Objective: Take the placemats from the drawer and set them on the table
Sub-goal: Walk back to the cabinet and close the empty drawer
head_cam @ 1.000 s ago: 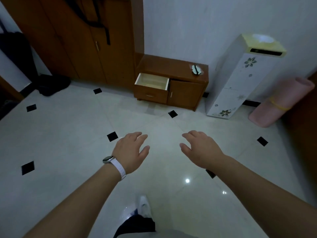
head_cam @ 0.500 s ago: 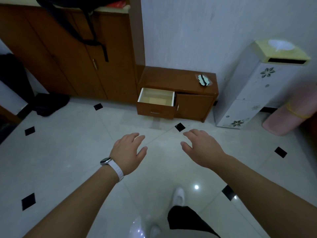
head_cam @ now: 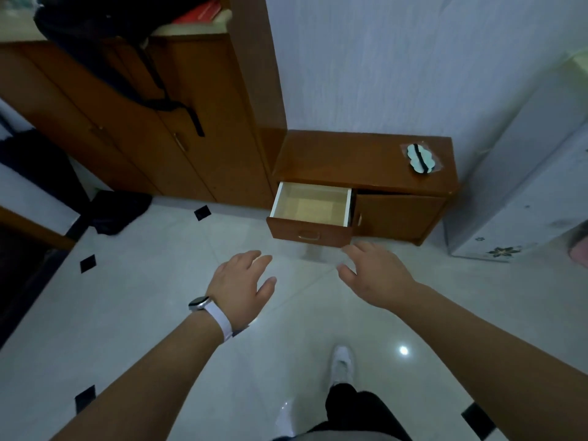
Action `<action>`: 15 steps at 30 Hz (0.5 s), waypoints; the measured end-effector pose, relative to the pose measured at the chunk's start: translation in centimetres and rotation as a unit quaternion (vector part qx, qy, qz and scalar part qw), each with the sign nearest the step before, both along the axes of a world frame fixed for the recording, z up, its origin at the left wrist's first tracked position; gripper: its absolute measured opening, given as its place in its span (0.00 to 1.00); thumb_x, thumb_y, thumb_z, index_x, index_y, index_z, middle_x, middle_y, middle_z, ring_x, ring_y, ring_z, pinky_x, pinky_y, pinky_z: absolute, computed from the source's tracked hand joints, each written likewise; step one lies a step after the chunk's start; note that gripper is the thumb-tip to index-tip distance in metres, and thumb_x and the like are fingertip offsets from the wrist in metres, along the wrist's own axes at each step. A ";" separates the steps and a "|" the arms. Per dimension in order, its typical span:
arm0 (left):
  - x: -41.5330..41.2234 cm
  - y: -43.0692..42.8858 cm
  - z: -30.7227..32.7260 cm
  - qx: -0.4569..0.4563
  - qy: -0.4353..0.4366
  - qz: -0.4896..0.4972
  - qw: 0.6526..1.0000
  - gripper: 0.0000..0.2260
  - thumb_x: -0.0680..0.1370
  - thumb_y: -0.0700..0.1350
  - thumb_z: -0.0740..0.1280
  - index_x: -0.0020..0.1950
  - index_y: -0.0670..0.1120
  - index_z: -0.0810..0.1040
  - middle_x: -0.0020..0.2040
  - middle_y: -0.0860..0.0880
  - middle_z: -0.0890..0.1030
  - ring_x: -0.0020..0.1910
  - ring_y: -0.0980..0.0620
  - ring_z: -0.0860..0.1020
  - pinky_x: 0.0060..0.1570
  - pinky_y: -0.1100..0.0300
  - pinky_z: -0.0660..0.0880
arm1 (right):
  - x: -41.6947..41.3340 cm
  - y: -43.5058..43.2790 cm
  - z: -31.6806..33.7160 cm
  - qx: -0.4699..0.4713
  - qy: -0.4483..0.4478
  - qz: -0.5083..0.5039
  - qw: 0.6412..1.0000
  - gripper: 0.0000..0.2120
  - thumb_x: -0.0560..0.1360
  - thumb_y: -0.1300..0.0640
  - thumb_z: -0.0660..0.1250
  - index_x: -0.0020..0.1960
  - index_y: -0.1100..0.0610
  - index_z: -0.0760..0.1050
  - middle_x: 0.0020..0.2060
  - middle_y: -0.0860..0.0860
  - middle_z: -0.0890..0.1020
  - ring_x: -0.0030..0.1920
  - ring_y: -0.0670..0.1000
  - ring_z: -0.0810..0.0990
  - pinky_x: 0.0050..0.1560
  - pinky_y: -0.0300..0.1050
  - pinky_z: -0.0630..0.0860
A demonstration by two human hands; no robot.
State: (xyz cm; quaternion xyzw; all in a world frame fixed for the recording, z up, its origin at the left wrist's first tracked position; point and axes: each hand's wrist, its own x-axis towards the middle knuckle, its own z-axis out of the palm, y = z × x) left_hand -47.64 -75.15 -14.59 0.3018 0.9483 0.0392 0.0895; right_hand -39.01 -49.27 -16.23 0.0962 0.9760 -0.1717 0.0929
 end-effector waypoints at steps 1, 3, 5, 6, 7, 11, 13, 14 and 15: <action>-1.2 0.9 0.2 -0.001 0.000 0.003 1.000 0.32 0.75 0.63 0.46 0.71 0.49 0.70 0.69 0.46 0.73 0.67 0.45 0.70 0.64 0.49 0.68 | -1.5 1.0 -0.1 -0.003 0.001 0.004 1.000 0.23 0.80 0.43 0.56 0.70 0.53 0.69 0.64 0.52 0.75 0.63 0.55 0.72 0.60 0.54 0.73; -3.4 2.4 0.4 -0.001 -0.002 0.003 1.000 0.32 0.74 0.63 0.46 0.70 0.48 0.71 0.69 0.45 0.73 0.66 0.44 0.71 0.63 0.48 0.68 | -4.1 2.7 -0.1 -0.012 -0.003 0.006 1.000 0.24 0.80 0.43 0.56 0.71 0.53 0.68 0.65 0.52 0.74 0.64 0.55 0.71 0.60 0.54 0.73; -4.8 3.4 0.3 0.000 0.000 -0.002 1.000 0.31 0.75 0.62 0.47 0.70 0.48 0.72 0.68 0.45 0.74 0.66 0.44 0.72 0.63 0.47 0.69 | -5.6 3.9 -0.2 -0.019 -0.002 0.005 1.000 0.23 0.80 0.43 0.56 0.71 0.52 0.68 0.65 0.51 0.74 0.63 0.55 0.71 0.59 0.54 0.73; -5.5 3.7 0.2 0.000 0.001 -0.004 1.000 0.31 0.75 0.62 0.47 0.70 0.48 0.72 0.68 0.45 0.74 0.66 0.44 0.72 0.63 0.48 0.69 | -6.2 4.2 -0.4 -0.021 0.002 0.002 1.000 0.23 0.80 0.43 0.56 0.71 0.52 0.68 0.64 0.51 0.74 0.63 0.55 0.71 0.59 0.54 0.73; -6.3 4.0 0.1 -0.002 0.001 -0.006 1.000 0.31 0.75 0.62 0.47 0.70 0.48 0.72 0.68 0.45 0.74 0.66 0.44 0.72 0.63 0.48 0.69 | -6.7 4.6 -0.5 -0.024 0.003 -0.002 1.000 0.23 0.80 0.44 0.56 0.71 0.53 0.68 0.64 0.51 0.74 0.63 0.54 0.71 0.59 0.53 0.73; -9.5 5.0 -0.5 0.000 -0.011 -0.006 1.000 0.31 0.75 0.62 0.48 0.69 0.48 0.73 0.68 0.45 0.74 0.66 0.44 0.72 0.62 0.47 0.69 | -8.6 5.5 -1.3 -0.019 -0.013 -0.010 1.000 0.24 0.80 0.43 0.56 0.71 0.54 0.69 0.64 0.52 0.75 0.62 0.54 0.72 0.59 0.52 0.73; -10.7 4.9 -1.1 0.004 -0.016 -0.008 1.000 0.31 0.74 0.62 0.48 0.69 0.47 0.73 0.67 0.44 0.75 0.65 0.44 0.72 0.62 0.47 0.70 | -9.3 5.5 -1.7 -0.013 -0.019 -0.018 1.000 0.24 0.80 0.43 0.56 0.70 0.53 0.69 0.64 0.52 0.75 0.62 0.54 0.72 0.59 0.52 0.73; -11.4 4.8 -1.5 0.006 -0.019 -0.009 1.000 0.31 0.74 0.62 0.48 0.69 0.47 0.73 0.67 0.44 0.75 0.65 0.44 0.73 0.61 0.48 0.70 | -9.6 5.4 -1.9 -0.012 -0.021 -0.024 0.999 0.23 0.80 0.42 0.55 0.70 0.53 0.69 0.64 0.51 0.75 0.62 0.54 0.72 0.59 0.52 0.73; -12.1 4.6 -2.0 0.006 -0.022 -0.008 1.000 0.30 0.74 0.62 0.49 0.68 0.47 0.74 0.66 0.44 0.76 0.65 0.44 0.73 0.61 0.48 0.70 | -9.9 5.3 -2.1 -0.012 -0.021 -0.030 0.999 0.23 0.80 0.42 0.55 0.69 0.53 0.70 0.64 0.51 0.75 0.63 0.54 0.72 0.60 0.52 0.72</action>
